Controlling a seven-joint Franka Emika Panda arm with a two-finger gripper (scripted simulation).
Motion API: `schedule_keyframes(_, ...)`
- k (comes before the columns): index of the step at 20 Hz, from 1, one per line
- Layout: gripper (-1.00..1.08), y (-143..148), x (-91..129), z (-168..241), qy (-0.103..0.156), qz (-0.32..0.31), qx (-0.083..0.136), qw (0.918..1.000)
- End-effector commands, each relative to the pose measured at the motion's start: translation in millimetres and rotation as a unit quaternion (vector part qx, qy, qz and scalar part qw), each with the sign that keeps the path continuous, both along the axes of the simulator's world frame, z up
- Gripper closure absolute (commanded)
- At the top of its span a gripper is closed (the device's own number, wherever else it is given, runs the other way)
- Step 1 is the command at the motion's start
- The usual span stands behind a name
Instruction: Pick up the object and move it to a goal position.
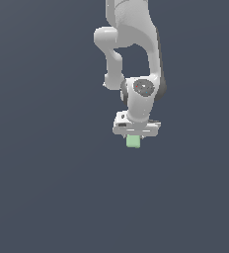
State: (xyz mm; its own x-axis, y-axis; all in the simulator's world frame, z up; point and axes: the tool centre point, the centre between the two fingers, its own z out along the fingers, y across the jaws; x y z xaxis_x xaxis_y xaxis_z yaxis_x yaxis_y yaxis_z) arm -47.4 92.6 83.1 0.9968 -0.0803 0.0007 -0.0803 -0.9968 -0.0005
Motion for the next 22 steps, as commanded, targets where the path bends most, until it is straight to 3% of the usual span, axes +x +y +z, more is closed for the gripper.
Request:
schedule_keyframes(1,1.08,-8.7,-6.7,20.5,0.000,0.000,0.000,1.0000)
schedule_keyframes(22,1.08,-85.4,-65.6,211.5,0.000,0.000,0.001,1.0000)
